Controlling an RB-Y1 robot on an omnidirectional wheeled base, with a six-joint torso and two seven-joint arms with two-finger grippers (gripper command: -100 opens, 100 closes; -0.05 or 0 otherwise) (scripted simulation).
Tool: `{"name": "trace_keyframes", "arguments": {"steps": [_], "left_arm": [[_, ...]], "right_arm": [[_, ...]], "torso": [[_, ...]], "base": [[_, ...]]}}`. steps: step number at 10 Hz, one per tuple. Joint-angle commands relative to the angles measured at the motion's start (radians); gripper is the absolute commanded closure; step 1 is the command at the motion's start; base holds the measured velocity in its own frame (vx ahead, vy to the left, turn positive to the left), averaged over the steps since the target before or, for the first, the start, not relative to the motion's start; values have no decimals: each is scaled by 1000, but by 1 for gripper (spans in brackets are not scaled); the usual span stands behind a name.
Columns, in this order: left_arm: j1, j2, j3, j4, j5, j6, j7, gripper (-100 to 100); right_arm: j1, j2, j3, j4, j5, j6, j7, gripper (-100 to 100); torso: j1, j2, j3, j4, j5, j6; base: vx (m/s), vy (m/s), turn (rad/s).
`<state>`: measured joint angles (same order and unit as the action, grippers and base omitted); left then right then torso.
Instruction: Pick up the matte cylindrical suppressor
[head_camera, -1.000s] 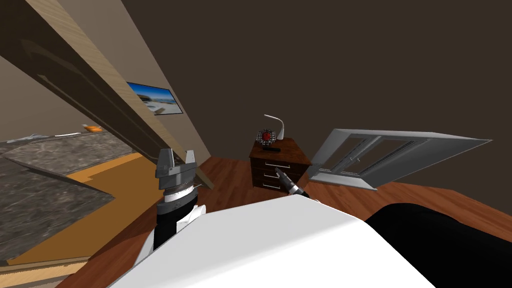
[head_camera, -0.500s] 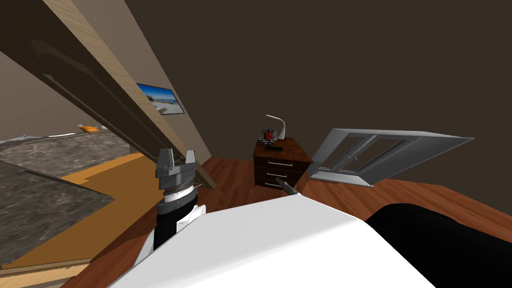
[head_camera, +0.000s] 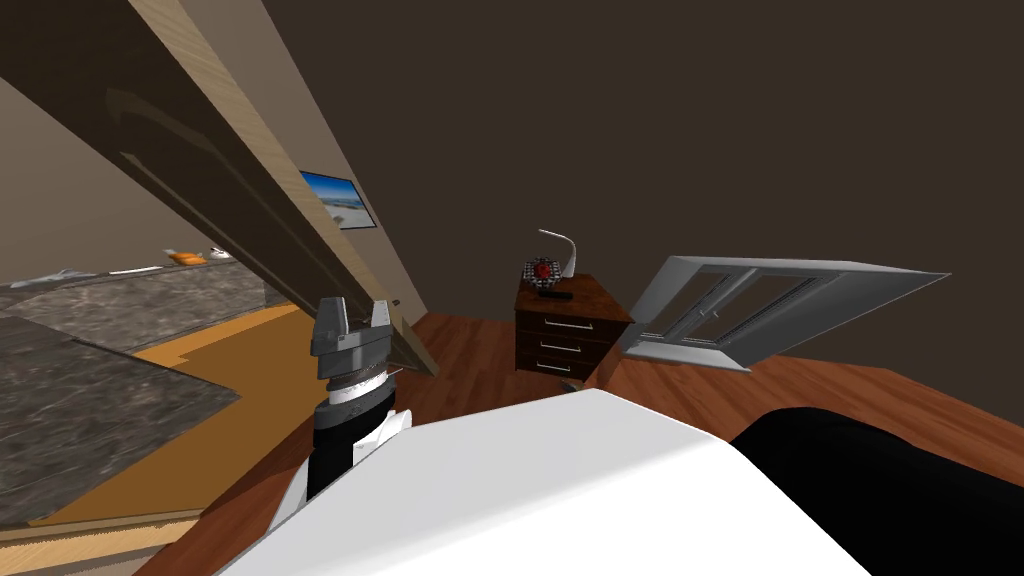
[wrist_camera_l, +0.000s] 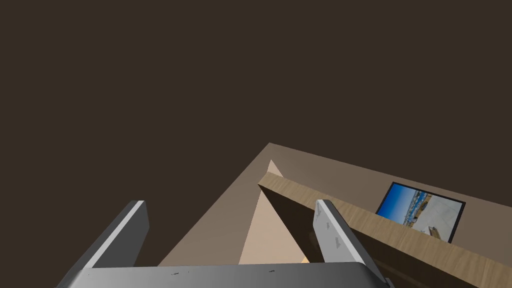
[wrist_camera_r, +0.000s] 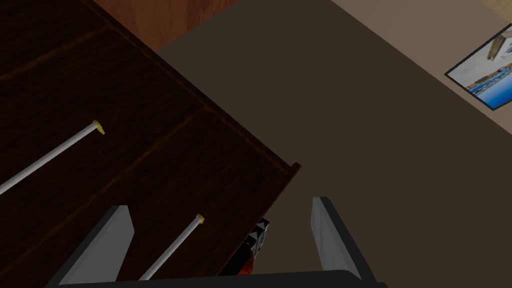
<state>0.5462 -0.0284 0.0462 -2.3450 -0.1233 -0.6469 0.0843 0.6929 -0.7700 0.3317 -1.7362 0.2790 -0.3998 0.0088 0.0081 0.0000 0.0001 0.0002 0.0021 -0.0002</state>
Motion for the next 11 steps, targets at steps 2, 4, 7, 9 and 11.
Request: {"name": "trace_keyframes", "arguments": {"steps": [2, 4, 7, 9, 11], "left_arm": [[0, 0, 0, 0, 0, 0, 0, 0], [0, 0, 0, 0, 0, 0, 0, 0], [0, 0, 0, 0, 0, 0, 0, 0], [0, 0, 0, 0, 0, 0, 0, 0], [0, 0, 0, 0, 0, 0, 0, 0]], "right_arm": [[5, -84, 27, 68, 35, -2, 15, -100], [11, -147, 43, 114, 59, -6, 30, -100], [16, -237, 58, 159, 82, -11, 45, -100], [19, -294, 71, 203, 103, -17, 60, -100], [21, -353, 82, 247, 123, -25, 75, -100]], "torso": [[-2, 0, 0, 0, 0, 0], [-3, 0, 0, 0, -1, 0], [-1, -1, 0, 0, 0, 0], [-2, 0, 0, 0, 0, 0], [-4, -2, -1, 0, -1, 0]], "base": [[-20, 97, 17], [7, 103, 41], [-6, 108, 43], [-10, 96, 80], [15, 68, 85]]}}
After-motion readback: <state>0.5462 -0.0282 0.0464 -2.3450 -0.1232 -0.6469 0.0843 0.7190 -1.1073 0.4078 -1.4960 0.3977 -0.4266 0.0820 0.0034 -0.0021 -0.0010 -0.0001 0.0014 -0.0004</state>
